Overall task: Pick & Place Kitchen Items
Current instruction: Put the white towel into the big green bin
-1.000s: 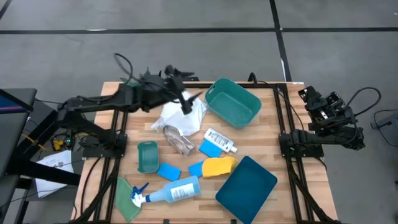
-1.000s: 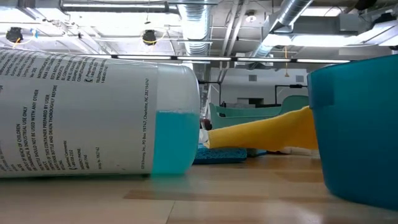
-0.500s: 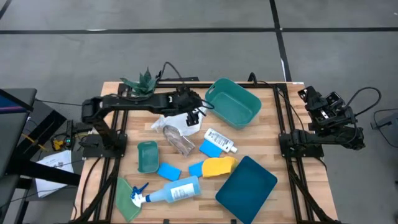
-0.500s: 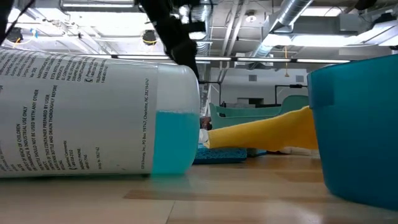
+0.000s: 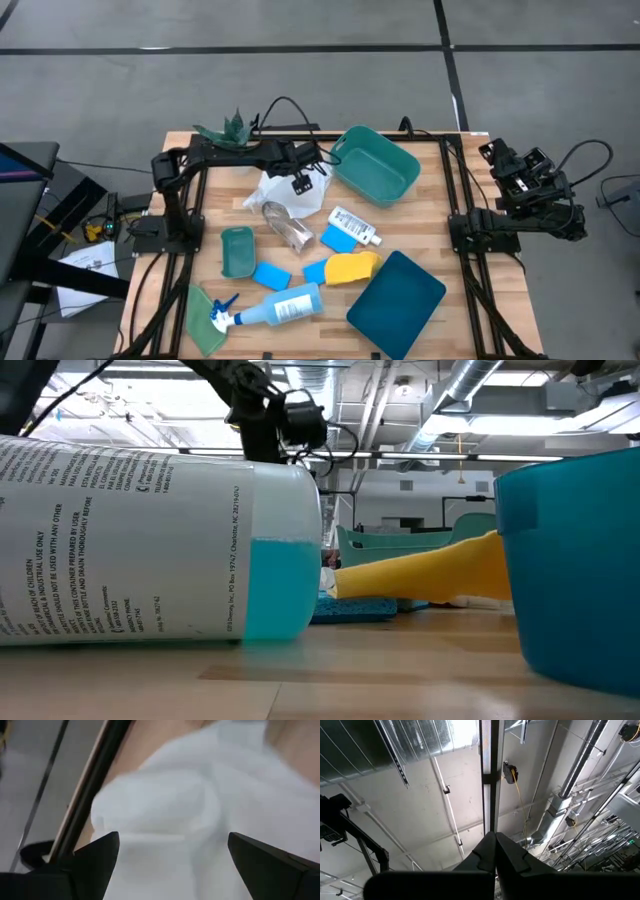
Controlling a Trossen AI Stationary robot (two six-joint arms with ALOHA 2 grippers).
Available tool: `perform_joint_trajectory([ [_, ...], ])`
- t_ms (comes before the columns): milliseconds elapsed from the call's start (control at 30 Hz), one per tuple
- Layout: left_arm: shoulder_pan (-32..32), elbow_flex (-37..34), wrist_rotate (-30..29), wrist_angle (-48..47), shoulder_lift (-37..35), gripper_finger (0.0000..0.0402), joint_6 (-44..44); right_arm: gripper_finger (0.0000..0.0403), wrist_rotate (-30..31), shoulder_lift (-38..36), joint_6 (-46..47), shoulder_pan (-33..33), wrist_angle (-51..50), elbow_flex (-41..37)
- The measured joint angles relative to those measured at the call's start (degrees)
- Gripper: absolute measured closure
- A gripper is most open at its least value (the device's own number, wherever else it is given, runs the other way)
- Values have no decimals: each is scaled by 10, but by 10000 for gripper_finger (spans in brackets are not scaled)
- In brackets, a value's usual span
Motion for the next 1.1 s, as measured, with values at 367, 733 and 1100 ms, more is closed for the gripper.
perform_joint_trajectory([
  [367, 10, -42, 62, 4, 10, 32, 0, 403, 3, 0, 0, 0, 0, 0],
  [733, 9, -85, 75, 32, 10, 88, -17, 403, 5, 0, 0, 0, 0, 0],
  [1100, 9, -92, 91, 44, 10, 212, -19, 403, 5, 0, -1, 0, 0, 0],
])
